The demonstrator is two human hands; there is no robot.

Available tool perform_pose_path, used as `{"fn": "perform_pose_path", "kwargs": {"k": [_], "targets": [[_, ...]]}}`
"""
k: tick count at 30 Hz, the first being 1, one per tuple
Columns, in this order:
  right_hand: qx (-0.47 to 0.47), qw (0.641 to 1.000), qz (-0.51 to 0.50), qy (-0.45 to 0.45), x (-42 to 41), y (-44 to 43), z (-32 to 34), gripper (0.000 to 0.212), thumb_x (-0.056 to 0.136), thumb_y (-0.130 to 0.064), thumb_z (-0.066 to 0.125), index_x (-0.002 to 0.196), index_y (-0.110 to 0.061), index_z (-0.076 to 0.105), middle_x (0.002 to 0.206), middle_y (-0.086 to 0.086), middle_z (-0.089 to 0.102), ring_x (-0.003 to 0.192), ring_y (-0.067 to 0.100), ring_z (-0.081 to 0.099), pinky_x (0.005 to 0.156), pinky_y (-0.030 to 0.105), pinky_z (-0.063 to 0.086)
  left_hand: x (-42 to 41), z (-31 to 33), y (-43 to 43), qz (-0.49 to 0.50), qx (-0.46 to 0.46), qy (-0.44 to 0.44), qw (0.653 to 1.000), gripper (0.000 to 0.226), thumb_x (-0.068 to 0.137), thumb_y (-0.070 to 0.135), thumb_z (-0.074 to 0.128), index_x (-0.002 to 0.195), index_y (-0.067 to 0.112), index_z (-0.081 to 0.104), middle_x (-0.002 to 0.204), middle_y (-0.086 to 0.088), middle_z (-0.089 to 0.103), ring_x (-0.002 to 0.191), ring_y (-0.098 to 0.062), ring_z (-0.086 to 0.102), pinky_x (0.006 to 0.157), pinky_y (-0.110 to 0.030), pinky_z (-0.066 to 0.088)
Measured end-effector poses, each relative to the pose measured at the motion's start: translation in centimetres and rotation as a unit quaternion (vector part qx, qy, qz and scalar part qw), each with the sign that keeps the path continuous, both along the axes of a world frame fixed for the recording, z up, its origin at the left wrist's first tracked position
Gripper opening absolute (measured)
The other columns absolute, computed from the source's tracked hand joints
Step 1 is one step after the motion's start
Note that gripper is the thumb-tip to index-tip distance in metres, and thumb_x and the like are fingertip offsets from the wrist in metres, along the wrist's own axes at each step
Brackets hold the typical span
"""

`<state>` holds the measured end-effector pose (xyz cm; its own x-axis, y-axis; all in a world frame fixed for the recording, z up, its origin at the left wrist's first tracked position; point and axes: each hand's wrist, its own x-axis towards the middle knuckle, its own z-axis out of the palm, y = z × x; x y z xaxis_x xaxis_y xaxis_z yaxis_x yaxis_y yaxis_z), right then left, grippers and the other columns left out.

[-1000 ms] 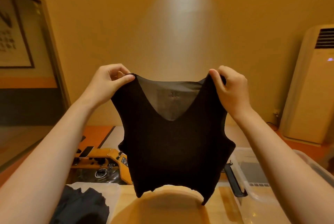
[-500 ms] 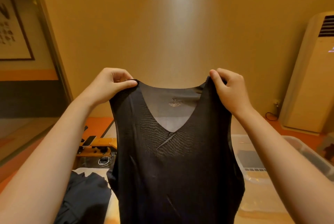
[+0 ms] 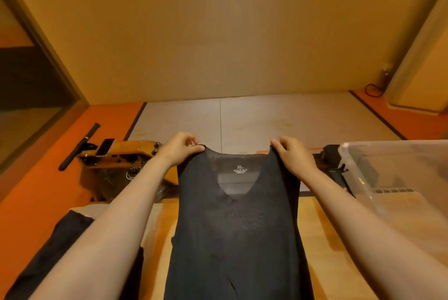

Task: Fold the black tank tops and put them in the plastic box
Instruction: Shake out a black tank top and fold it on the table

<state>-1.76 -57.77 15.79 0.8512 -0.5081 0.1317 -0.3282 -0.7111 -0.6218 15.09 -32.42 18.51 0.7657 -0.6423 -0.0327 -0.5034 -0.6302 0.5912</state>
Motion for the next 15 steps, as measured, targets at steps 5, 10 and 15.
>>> {"fn": "perform_pose_path", "kwargs": {"k": [5, 10, 15], "targets": [[-0.074, 0.993, -0.085, 0.023, 5.0, -1.2, -7.3, 0.032, 0.1, -0.037, 0.043, 0.096, -0.01, 0.059, 0.09, 0.014, 0.066, 0.087, 0.037, 0.06, 0.063, 0.039, 0.042, 4.5, -7.6, -3.9, 0.048, 0.053, -0.065, 0.995, 0.018, 0.09, 0.041, 0.063, 0.08, 0.027, 0.059, 0.086, 0.002, 0.06, 0.088, -0.025, 0.059, 0.061, -0.032, 0.039], [-0.065, 0.991, -0.064, 0.103, 5.2, -0.5, -13.2, 0.049, 0.098, -0.042, 0.044, 0.138, -0.013, 0.044, 0.134, 0.017, 0.047, 0.126, 0.033, 0.039, 0.103, 0.043, 0.033, 2.6, -14.5, -4.5, 0.036, 0.135, -0.099, 0.985, 0.055, 0.092, 0.052, 0.054, 0.136, 0.02, 0.046, 0.132, -0.006, 0.053, 0.122, -0.026, 0.049, 0.092, -0.042, 0.046], [-0.12, 0.984, 0.026, 0.131, -3.5, 7.4, -18.5, 0.052, 0.1, -0.04, 0.039, 0.146, -0.017, 0.037, 0.154, 0.012, 0.029, 0.146, 0.027, 0.017, 0.118, 0.04, 0.012, -9.2, -21.1, 0.5, 0.02, 0.117, -0.077, 0.99, 0.065, 0.1, 0.045, 0.037, 0.154, 0.019, 0.013, 0.161, -0.003, 0.014, 0.149, -0.017, 0.007, 0.119, -0.032, 0.007]]}}
